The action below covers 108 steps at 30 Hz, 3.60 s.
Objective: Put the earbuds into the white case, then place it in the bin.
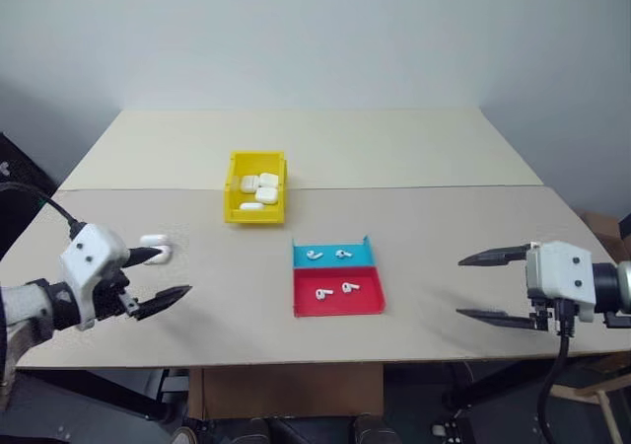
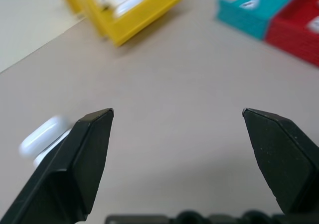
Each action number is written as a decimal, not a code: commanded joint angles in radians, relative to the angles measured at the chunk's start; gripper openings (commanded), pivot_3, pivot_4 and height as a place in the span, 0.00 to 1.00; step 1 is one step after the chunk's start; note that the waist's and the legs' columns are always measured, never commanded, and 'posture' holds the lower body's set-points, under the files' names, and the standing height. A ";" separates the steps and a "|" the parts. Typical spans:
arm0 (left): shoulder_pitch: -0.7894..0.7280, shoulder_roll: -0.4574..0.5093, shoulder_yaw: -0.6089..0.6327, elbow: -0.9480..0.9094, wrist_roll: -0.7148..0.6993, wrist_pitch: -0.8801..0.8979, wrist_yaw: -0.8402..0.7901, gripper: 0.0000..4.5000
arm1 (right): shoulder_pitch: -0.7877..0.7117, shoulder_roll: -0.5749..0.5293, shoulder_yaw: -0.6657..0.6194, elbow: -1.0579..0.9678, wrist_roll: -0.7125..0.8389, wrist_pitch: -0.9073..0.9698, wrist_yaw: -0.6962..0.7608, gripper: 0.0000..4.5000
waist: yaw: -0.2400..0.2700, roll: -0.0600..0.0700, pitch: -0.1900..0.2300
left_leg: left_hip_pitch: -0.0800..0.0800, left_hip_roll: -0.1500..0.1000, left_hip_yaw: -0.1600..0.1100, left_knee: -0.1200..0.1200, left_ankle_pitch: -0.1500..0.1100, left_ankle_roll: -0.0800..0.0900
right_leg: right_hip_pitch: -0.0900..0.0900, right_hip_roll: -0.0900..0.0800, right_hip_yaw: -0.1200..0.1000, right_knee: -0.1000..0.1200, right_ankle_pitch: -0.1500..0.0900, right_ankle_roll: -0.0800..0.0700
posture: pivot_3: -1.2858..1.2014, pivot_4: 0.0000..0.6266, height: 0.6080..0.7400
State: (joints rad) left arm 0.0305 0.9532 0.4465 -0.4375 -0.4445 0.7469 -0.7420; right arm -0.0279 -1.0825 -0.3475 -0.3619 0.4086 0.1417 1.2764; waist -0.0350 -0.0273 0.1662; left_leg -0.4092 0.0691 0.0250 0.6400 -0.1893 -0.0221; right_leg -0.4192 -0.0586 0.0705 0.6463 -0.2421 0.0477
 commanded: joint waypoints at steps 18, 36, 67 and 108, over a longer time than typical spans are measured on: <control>-0.741 0.026 -0.204 0.329 -0.291 0.868 0.695 1.00 | -0.026 0.004 0.113 -0.074 -0.080 0.205 -0.195 1.00 | -0.006 -0.003 0.001 | -0.001 -0.001 -0.003 0.000 0.000 0.000 | -0.001 0.001 0.000 0.001 0.000 0.001 | 0.52 0.24 1.00; -0.951 0.003 -0.399 0.772 -0.279 0.859 0.830 1.00 | 0.023 0.015 0.117 -0.135 -0.093 0.294 -0.272 1.00 | 0.007 -0.004 0.001 | -0.002 -0.002 -0.003 0.000 0.000 0.000 | -0.001 0.000 0.000 0.001 0.001 -0.001 | 0.52 0.24 1.00; -1.171 -0.198 -0.587 1.292 0.230 0.534 0.399 1.00 | 0.069 0.019 0.092 -0.184 -0.093 0.369 -0.329 1.00 | 0.019 -0.004 0.001 | -0.005 -0.003 -0.003 0.001 0.000 -0.001 | -0.003 0.000 -0.001 0.001 0.001 -0.001 | 0.52 0.24 1.00; -0.244 -0.572 -0.203 0.046 -0.086 -0.693 -0.078 0.61 | -0.265 -0.157 0.243 -0.281 -0.012 0.586 -0.252 1.00 | 0.020 0.001 -0.002 | 0.000 -0.002 0.000 0.004 0.002 -0.003 | 0.003 -0.001 0.001 0.000 0.004 -0.003 | 0.52 0.24 1.00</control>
State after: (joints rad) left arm -0.2190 0.3788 0.2309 -0.3746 -0.4804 0.1323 -0.7568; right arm -0.2743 -1.2168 -0.1110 -0.6165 0.4049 0.7280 1.0078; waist -0.0149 -0.0267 0.1646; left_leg -0.4088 0.0675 0.0245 0.6436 -0.1877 -0.0246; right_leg -0.4160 -0.0592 0.0716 0.6459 -0.2374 0.0443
